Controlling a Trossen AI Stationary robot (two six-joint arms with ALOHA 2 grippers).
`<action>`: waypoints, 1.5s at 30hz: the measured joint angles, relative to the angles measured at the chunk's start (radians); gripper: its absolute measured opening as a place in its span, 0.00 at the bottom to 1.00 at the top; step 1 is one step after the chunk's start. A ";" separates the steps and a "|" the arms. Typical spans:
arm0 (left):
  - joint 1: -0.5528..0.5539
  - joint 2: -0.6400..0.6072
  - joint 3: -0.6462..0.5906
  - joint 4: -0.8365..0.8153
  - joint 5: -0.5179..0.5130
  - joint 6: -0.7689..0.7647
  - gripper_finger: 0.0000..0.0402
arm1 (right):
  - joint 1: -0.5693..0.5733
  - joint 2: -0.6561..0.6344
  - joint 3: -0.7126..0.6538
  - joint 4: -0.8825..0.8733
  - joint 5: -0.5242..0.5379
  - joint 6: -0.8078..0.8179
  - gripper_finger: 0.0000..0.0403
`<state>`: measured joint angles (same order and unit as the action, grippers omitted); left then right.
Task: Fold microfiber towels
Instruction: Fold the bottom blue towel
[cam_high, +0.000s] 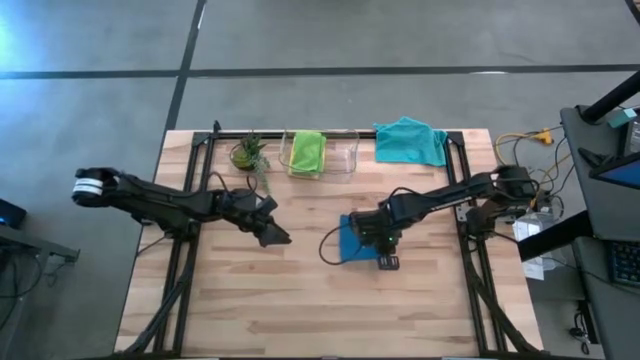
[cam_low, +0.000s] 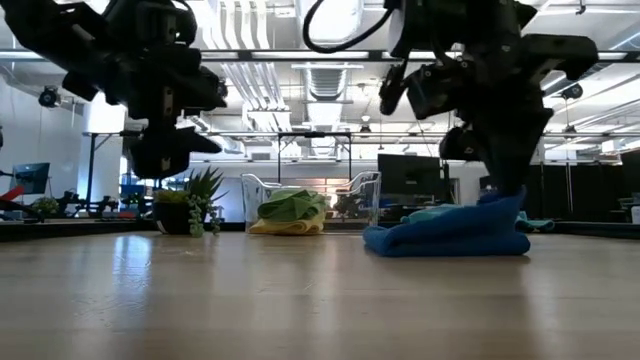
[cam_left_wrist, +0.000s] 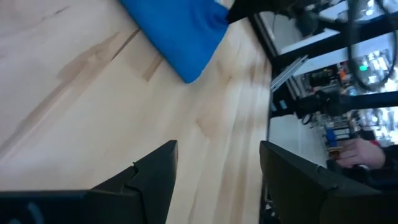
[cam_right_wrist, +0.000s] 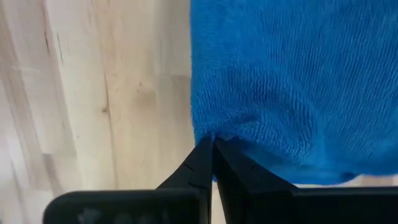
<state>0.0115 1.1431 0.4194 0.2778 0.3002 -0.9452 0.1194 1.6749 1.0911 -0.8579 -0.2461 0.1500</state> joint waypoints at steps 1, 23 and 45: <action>0.000 0.010 0.004 0.018 0.004 -0.006 0.53 | 0.001 -0.005 -0.006 -0.001 -0.004 0.016 0.03; 0.113 0.722 0.777 -0.415 -0.048 0.422 0.53 | 0.124 -0.659 -0.425 0.372 0.204 0.781 0.33; 0.173 1.008 1.115 -0.696 -0.046 0.668 0.19 | 0.295 -0.642 -0.517 0.613 0.406 0.923 0.25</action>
<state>0.1841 2.1512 1.5345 -0.4186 0.2537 -0.2775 0.4149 1.0333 0.5739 -0.2451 0.1600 1.0729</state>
